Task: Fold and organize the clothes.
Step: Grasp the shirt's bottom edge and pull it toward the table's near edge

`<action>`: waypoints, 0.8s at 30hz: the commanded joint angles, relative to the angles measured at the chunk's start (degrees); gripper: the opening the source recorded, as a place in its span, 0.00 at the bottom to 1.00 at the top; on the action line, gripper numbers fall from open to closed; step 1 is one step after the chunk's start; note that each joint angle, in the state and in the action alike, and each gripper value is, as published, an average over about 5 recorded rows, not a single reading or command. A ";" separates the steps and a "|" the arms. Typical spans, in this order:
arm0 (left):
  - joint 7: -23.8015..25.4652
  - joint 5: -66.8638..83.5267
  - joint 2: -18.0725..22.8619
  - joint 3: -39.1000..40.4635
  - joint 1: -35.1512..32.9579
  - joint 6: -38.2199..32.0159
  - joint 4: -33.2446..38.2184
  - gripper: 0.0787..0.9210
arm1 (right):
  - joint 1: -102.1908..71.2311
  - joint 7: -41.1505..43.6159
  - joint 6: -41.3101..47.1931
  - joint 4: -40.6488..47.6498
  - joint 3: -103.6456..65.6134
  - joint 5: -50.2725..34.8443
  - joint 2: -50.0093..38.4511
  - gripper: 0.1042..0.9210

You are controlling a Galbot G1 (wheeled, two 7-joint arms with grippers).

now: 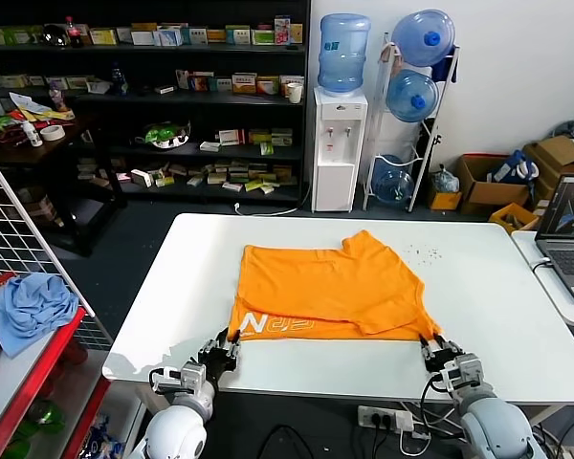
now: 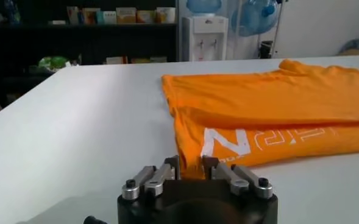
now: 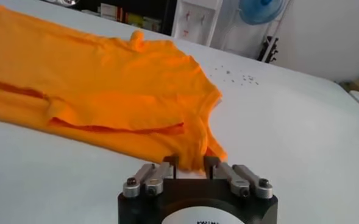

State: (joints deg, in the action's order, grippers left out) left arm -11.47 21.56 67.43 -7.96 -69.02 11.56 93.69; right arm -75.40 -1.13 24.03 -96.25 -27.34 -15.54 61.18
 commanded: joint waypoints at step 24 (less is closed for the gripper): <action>-2.79 1.47 -6.67 -1.44 -15.08 4.24 16.73 0.03 | -17.56 -2.75 6.87 -19.60 -2.33 -0.33 -4.17 0.03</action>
State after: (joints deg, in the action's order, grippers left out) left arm -14.03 23.28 62.13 -9.09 -77.07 14.86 105.07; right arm -88.16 -3.57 29.85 -110.85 -29.42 -15.94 57.64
